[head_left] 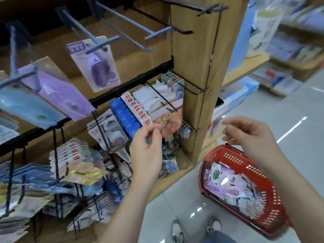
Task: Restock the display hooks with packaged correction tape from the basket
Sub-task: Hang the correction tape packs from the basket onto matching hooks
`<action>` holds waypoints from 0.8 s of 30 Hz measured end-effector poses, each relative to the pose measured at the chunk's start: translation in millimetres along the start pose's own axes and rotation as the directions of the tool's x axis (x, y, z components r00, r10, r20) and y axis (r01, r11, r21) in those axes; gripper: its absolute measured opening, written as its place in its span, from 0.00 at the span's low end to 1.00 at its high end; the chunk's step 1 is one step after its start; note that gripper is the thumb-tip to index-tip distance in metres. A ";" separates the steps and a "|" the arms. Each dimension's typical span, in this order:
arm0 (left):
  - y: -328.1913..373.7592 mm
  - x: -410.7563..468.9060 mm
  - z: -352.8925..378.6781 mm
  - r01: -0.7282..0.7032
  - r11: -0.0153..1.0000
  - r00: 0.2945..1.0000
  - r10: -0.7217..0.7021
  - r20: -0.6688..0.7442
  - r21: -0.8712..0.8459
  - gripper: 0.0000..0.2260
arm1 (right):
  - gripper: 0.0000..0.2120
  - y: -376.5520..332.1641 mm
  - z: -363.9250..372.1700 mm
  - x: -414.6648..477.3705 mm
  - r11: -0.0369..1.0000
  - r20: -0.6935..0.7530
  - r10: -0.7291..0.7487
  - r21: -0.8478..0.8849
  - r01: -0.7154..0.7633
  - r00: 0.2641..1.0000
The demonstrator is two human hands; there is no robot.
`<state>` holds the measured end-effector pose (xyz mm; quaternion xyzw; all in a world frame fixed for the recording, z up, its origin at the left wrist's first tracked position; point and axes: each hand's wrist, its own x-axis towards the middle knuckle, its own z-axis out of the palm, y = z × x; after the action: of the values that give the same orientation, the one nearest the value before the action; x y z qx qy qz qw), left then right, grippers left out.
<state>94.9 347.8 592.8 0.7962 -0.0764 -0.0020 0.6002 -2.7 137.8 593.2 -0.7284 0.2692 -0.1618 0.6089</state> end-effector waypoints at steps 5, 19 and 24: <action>-21.5 -34.0 79.3 -0.111 0.981 0.893 0.029 0.449 0.157 0.14 | 0.09 57.0 -79.6 -23.9 0.957 -0.132 0.172 -0.214 -0.198 0.976; -177.7 -115.0 351.4 -0.167 0.804 0.501 -0.430 0.751 0.571 0.16 | 0.15 355.6 -260.7 -45.6 0.696 -0.253 0.623 -0.252 -0.672 0.740; -317.1 -120.4 437.8 -0.285 0.738 0.376 -0.502 0.779 0.612 0.18 | 0.30 495.0 -244.4 -11.1 0.629 -0.078 0.689 -0.431 -0.647 0.721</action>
<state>-27.9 29.3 156.7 0.8143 -0.3330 -0.4588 0.1248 -245.9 -107.4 162.4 -0.6980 0.5195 0.1732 0.4615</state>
